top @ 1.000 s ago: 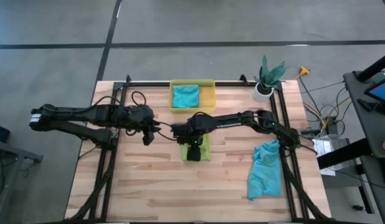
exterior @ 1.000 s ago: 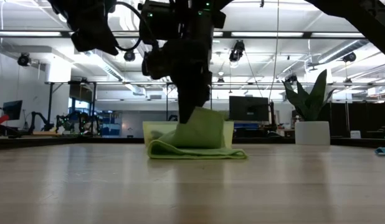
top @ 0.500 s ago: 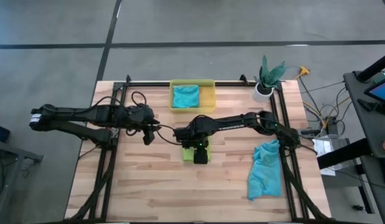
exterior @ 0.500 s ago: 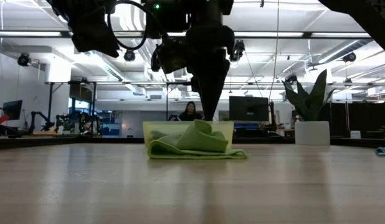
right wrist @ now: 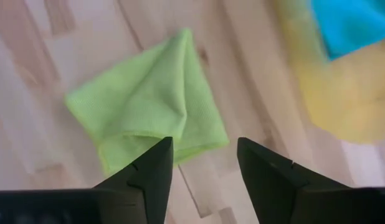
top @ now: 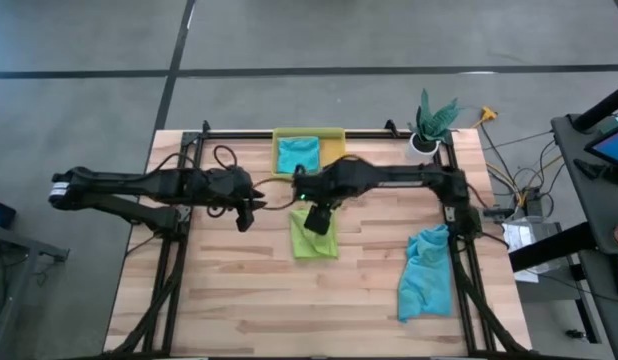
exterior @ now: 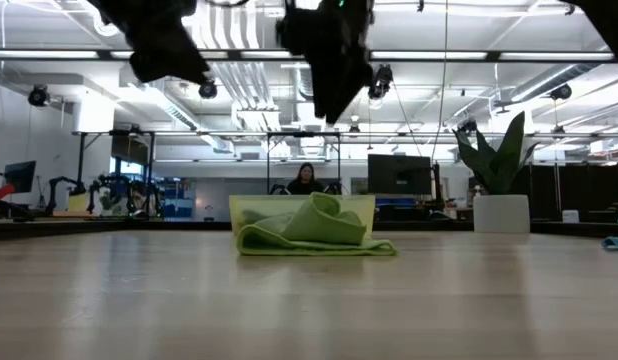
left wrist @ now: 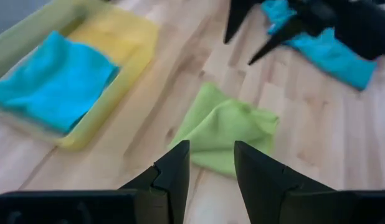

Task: Fold microfiber towels
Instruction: Fold the green microfiber cloth

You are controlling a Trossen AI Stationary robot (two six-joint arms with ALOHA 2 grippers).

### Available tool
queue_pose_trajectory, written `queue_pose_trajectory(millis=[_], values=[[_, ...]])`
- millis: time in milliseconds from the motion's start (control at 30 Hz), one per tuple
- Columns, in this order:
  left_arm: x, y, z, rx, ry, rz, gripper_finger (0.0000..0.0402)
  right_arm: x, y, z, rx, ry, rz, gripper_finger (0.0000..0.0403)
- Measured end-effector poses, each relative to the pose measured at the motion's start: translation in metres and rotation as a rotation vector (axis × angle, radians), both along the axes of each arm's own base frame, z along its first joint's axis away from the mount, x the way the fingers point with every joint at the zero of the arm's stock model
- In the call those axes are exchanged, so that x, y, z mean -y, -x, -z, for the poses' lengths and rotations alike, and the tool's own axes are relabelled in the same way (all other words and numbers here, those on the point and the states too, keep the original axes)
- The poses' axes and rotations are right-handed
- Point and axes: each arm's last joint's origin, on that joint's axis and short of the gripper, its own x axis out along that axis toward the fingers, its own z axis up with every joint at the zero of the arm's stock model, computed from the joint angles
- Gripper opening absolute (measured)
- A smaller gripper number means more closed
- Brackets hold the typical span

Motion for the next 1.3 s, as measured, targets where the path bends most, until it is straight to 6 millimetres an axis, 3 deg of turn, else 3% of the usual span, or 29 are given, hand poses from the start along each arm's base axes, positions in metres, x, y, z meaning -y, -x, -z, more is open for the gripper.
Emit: queue_pose_trajectory(millis=[233,367,567,700,933,1133,1300], values=[[0.002,-0.030,0.014,-0.013,0.022,0.103,0.0111,0.003,0.034,-0.050,0.162,-0.027,0.074,0.0141],[-0.007,-0.052,0.014,-0.015,0.033,0.181,0.0111,0.002,0.054,-0.062,0.225,-0.088,0.157,0.0133],[-0.038,-0.077,-0.006,-0.051,0.112,0.239,0.0111,0.000,0.075,-0.065,0.377,-0.242,0.254,0.0131],[-0.056,-0.090,0.002,-0.127,0.187,0.379,0.0111,-0.003,0.086,-0.055,0.472,-0.394,0.264,0.0121],[-0.066,-0.113,0.033,-0.238,0.069,0.569,0.0111,-0.015,0.105,-0.023,0.525,-0.581,0.350,0.0094],[-0.071,-0.136,0.064,-0.301,0.106,0.629,0.0111,-0.026,0.122,0.003,0.515,-0.467,0.477,0.0079],[-0.077,-0.154,0.061,-0.267,0.084,0.626,0.0111,-0.025,0.126,0.029,0.460,-0.331,0.425,0.0079]])
